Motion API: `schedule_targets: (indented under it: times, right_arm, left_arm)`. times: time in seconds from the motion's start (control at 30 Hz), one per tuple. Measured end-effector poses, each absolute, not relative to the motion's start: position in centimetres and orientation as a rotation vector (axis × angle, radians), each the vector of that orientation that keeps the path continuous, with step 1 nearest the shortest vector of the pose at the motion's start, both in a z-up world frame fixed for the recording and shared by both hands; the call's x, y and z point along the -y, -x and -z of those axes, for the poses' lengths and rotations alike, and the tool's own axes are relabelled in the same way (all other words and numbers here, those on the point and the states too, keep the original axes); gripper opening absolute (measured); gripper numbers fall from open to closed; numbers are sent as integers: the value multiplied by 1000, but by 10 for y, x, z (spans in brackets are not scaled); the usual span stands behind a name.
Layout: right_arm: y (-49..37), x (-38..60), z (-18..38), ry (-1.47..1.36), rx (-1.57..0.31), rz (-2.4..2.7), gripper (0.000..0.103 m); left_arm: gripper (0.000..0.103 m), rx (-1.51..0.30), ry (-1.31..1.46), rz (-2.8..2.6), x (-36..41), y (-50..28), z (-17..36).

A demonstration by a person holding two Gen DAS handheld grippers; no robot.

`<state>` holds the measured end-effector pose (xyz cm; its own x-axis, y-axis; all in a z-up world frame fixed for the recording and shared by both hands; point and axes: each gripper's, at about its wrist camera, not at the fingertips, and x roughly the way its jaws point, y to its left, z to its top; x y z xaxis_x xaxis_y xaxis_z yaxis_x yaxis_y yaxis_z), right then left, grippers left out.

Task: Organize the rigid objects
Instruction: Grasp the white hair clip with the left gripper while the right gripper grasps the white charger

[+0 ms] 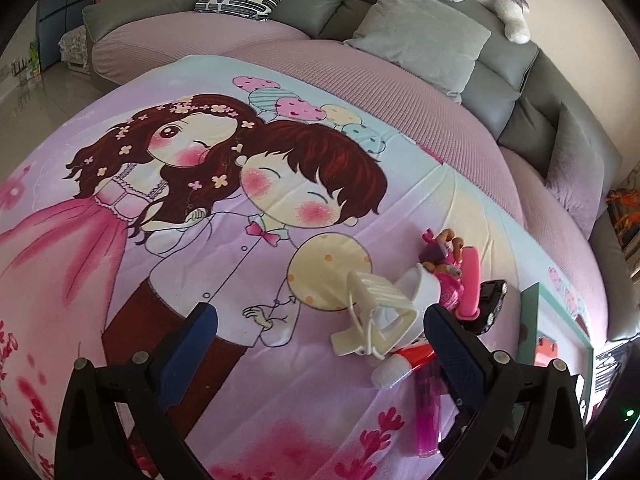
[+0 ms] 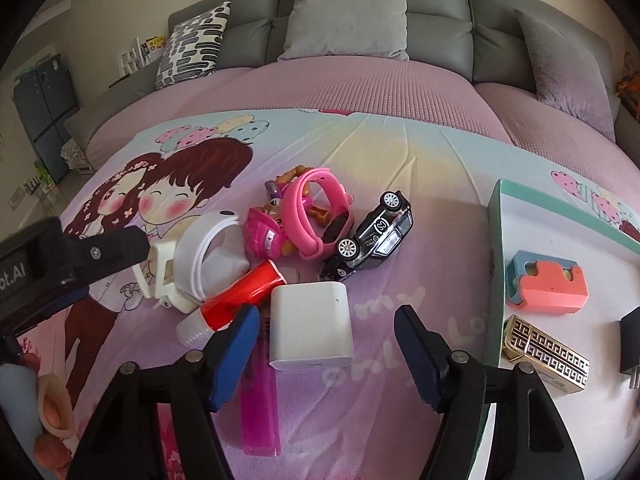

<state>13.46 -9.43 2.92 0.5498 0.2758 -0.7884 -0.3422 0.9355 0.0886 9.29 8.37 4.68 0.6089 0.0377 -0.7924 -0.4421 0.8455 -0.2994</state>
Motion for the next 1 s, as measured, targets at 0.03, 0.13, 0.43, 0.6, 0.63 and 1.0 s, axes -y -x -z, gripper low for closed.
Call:
schedule_targets:
  times: [0.03,0.13,0.43,0.6,0.63,1.0]
  right_arm:
    - [-135,94,-28,76,-922,-366,72]
    - [-136,94,-26,66,-930,-371,71]
    - [-138,95,-23,49,-932,-372,63]
    - [-138,95,-23,18,-940,-401,52]
    - [-138,95,-23,17,-941,-404,51]
    - [-138,96,-23,2,-947,-408,47]
  left_arm:
    - [103,-877,506,-287,-83,-94,-46]
    - [103,-886,488,-280,-78,-99,-43]
    - [83,-912,510,-230,-70,-108,-30]
    - [69,-889,554,-197,-74,-106,-31]
    - [66,-885,567,-188,-75,-106,-30]
    - [47,-843,677,-189,-90,-97,-26]
